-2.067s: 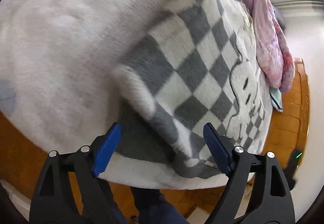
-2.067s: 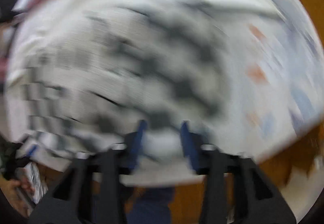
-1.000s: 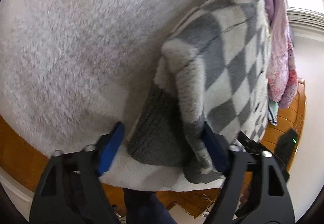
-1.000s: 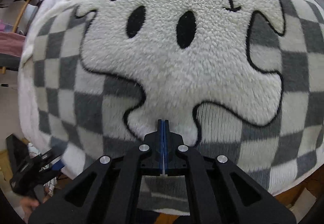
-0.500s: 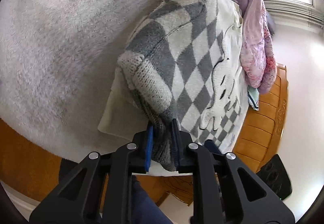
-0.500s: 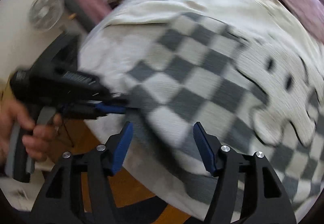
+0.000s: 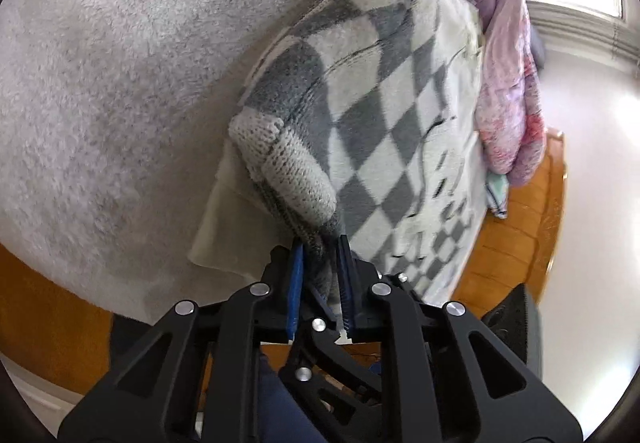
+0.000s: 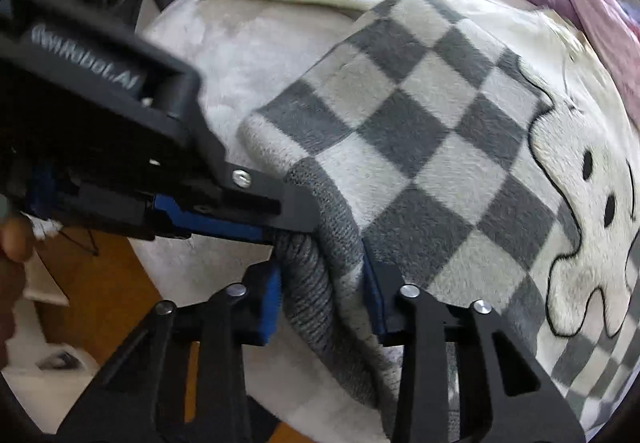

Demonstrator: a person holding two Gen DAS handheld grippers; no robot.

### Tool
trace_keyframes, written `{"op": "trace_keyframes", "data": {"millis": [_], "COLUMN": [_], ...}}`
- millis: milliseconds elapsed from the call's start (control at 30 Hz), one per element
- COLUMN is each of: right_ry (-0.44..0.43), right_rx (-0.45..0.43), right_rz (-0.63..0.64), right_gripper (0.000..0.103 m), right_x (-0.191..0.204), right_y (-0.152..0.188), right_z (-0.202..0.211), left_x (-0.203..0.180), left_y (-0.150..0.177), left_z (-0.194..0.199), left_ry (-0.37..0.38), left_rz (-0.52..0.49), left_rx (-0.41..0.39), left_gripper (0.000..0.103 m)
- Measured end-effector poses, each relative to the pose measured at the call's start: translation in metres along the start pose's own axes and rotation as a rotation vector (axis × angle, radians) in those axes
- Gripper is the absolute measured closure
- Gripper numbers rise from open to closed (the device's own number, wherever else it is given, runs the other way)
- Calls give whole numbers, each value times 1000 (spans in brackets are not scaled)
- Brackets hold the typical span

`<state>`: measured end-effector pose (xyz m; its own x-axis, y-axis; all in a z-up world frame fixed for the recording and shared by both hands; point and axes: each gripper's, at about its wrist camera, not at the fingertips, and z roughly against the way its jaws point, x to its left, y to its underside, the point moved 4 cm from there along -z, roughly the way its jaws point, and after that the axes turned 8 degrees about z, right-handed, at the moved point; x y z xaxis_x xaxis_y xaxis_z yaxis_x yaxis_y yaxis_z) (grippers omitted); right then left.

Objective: Fold large clothes

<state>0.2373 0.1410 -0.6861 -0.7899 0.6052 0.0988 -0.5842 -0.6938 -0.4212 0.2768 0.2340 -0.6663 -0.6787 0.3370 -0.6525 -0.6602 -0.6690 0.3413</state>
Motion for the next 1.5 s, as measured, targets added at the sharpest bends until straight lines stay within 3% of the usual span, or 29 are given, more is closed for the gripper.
{"op": "trace_keyframes", "data": {"millis": [33,67,133,267,333,400,433,467,633,767,867,1033,1133,1300,1500], "right_ry": [-16,-28,-51,-93,-120,-140,-148,-161,-243,-272,-264,-221,-235,-272,-318], "right_rx": [-7,-13,-35,-68,-90,-111,-119,-131,-238,-324,-374,-388,-370,-307,-251], "right_rz": [-22,-37,-65,-115,-147,-173,-189,-211,-351,-479,-602,-753,-887,-1079,-1217], "right_gripper": [72,72,73,73,74,78,78,79,79,79,79,80,80,84,88], "right_x": [-3,-6,-11,-19,-26,-34,-42,-47,-98,-148,-204,-262,-284,-304,-307], "right_y": [0,0,3,5,9,12,17,21,48,87,129,202,253,310,348], "right_z": [4,7,18,31,39,48,54,59,109,157,193,226,224,193,169], "left_x": [-3,-4,-6,-17,-27,-37,-48,-58,-135,-214,-267,-328,-338,-323,-300], "left_y": [-1,-3,-12,-32,-43,-48,-47,-42,9,69,119,192,223,245,249], "left_z": [4,8,20,10,-6,-17,-19,-19,-14,-39,-82,-175,-234,-312,-374], "left_ry": [-2,-10,-34,-47,-104,-141,-198,-202,-217,-204,-189,-189,-224,-329,-445], "left_rz": [1,-2,14,32,1,-35,-84,-128,-349,-516,-632,-782,-836,-863,-909], "left_rx": [-18,-41,-119,-122,-121,-134,-158,-176,-269,-308,-285,-189,-120,-15,62], "left_gripper": [77,55,29,26,27,49,70,75,78,78,78,78,78,78,78]}}
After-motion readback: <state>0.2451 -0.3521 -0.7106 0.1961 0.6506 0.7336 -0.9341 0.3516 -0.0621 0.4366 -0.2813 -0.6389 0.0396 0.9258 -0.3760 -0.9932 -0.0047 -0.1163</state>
